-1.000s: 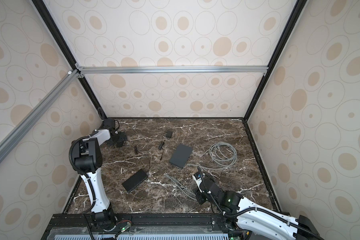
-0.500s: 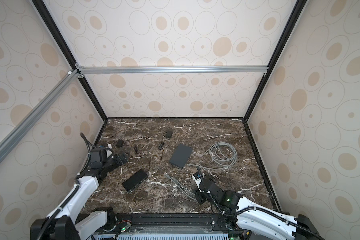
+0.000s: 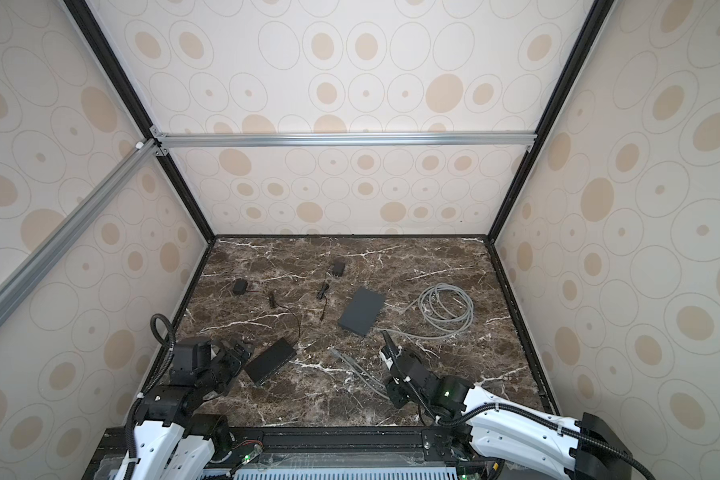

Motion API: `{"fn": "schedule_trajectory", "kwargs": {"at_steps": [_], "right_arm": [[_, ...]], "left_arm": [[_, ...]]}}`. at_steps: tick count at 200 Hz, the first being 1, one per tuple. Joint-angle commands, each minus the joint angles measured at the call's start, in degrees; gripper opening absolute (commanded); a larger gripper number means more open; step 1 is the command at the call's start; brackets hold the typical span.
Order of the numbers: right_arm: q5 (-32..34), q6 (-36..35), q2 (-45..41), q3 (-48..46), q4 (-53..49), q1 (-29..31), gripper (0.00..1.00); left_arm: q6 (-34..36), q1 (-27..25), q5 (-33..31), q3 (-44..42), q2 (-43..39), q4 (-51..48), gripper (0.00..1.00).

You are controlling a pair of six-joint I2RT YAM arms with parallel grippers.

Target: Insert the plug into the switch port

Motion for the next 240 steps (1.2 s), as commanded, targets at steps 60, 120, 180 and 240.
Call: {"fn": "schedule_trajectory", "kwargs": {"at_steps": [60, 120, 180, 240], "right_arm": [[1.03, 0.17, -0.88, 1.06, -0.02, 0.86, 0.33], [0.99, 0.05, 0.02, 1.32, 0.15, 0.9, 0.33], [1.74, 0.2, 0.31, 1.47, 0.07, 1.3, 0.33], [1.86, 0.14, -3.06, 0.42, -0.07, 1.25, 0.33]], "left_arm": [[-7.04, -0.69, 5.13, -8.01, -1.15, 1.06, 0.98], [-4.85, -1.02, 7.6, -12.68, 3.89, 15.02, 0.98], [-7.31, -6.65, 6.57, -13.65, 12.8, 26.73, 0.98], [-9.73, -13.93, 1.87, -11.44, 22.11, 34.33, 0.98]]}}
